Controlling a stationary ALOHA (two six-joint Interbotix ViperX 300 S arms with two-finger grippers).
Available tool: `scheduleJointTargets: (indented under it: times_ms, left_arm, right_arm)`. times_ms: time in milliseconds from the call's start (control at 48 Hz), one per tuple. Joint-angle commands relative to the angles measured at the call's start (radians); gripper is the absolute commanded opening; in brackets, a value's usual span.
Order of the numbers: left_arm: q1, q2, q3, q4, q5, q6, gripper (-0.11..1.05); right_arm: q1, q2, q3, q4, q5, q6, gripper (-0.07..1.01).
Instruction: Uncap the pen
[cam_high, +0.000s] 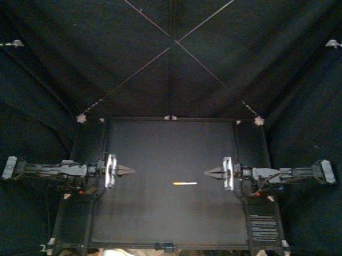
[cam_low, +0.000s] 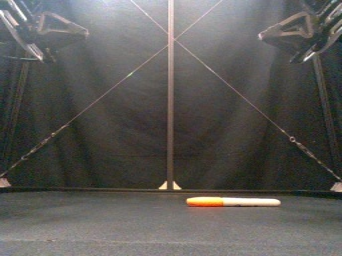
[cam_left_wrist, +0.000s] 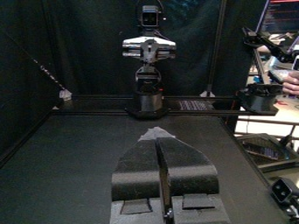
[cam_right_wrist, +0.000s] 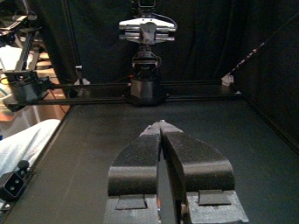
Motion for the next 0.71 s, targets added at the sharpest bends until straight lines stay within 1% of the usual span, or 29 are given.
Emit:
scheduleJointTargets:
  times_ms: [21,62,83,146,229,312,417,500,542,562,583,708]
  left_arm:
    - [-0.008,0.011,-0.012,0.002,-0.011,0.0015,-0.07]
    - [-0.006,0.02,-0.011,0.003,-0.014,0.0031,-0.05]
    - [-0.008,0.026,-0.011,0.003,-0.015,0.0031,-0.04]
    - [-0.003,0.052,-0.011,0.006,-0.023,0.0061,-0.02]
    - [-0.003,0.107,-0.012,0.012,-0.04,0.0061,0.0]
    - [-0.003,0.179,-0.018,0.018,-0.058,0.0061,0.0]
    - [-0.003,0.259,-0.028,0.018,-0.075,0.0061,0.0]
    - [-0.006,0.322,-0.04,0.023,-0.087,0.0061,0.0]
    - [-0.005,0.35,-0.044,0.028,-0.094,0.0077,0.01]
    - [-0.006,0.364,-0.049,0.031,-0.097,0.0061,0.01]
    - [-0.006,0.377,-0.052,0.035,-0.098,0.0077,0.01]
    - [-0.002,0.446,-0.074,0.06,-0.1,0.0077,0.07]
  right_arm:
    - [-0.008,0.032,-0.003,-0.002,-0.005,0.006,-0.03]
    - [-0.011,0.052,-0.003,0.003,-0.002,0.012,-0.04]
    - [-0.012,0.063,-0.002,0.003,0.0,0.012,-0.03]
    - [-0.012,0.11,-0.002,0.006,0.009,0.012,-0.02]
    - [-0.011,0.199,-0.005,0.017,0.026,0.014,-0.01]
    - [-0.014,0.288,-0.011,0.041,0.038,0.012,0.0]
    - [-0.011,0.399,-0.021,0.074,0.043,0.011,0.03]
    - [-0.011,0.489,-0.038,0.081,0.043,0.011,0.11]
    - [-0.009,0.526,-0.046,0.084,0.043,0.011,0.16]
    - [-0.009,0.546,-0.051,0.086,0.043,0.011,0.19]
    - [-0.009,0.563,-0.055,0.086,0.043,0.011,0.22]
    - [-0.006,0.653,-0.08,0.084,0.043,0.011,0.43]
